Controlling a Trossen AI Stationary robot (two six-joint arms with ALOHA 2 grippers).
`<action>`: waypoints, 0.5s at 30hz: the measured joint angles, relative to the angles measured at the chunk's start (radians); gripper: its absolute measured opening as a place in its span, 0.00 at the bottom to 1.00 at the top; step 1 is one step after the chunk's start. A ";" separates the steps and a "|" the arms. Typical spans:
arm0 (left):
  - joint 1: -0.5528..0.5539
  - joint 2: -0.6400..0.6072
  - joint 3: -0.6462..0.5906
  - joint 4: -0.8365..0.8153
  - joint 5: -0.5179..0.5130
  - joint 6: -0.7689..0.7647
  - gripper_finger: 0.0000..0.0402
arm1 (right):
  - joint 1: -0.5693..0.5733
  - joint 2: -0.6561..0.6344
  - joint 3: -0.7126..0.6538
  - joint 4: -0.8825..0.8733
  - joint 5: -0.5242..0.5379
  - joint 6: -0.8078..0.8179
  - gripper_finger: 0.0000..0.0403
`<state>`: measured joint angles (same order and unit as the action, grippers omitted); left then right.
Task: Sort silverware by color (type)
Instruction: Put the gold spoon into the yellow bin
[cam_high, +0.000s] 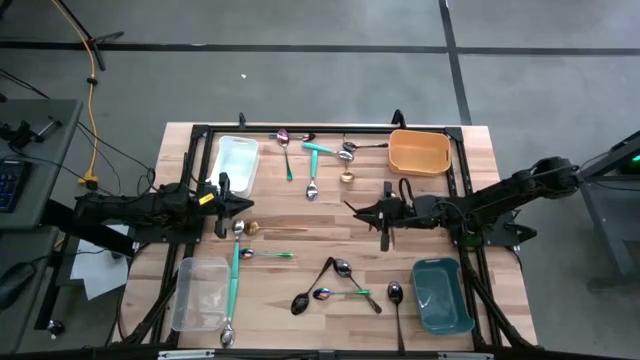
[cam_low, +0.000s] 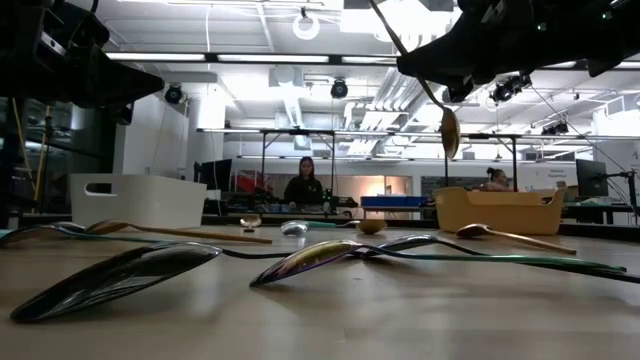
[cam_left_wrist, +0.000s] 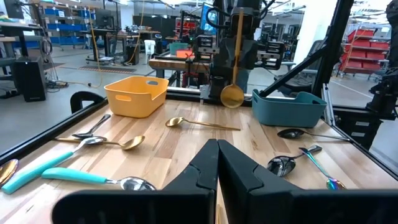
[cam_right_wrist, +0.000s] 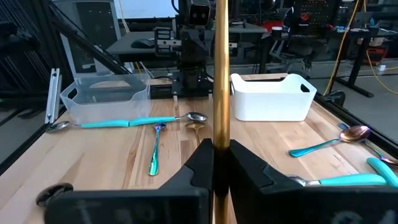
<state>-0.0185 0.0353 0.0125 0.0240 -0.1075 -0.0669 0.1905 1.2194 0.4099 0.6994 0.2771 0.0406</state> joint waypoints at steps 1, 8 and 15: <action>0.000 0.000 0.000 0.005 -0.001 0.003 0.00 | 0.000 0.000 0.000 0.000 -0.001 0.000 0.04; 0.000 0.000 0.000 0.234 -0.030 -0.022 0.00 | 0.000 0.000 0.000 0.000 -0.045 -0.021 0.04; -0.001 0.050 0.009 0.483 -0.069 -0.070 0.01 | -0.012 0.000 0.001 0.022 -0.046 -0.027 0.04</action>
<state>-0.0190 0.0855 0.0220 0.5073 -0.1762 -0.1368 0.1787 1.2198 0.4107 0.7219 0.2312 0.0139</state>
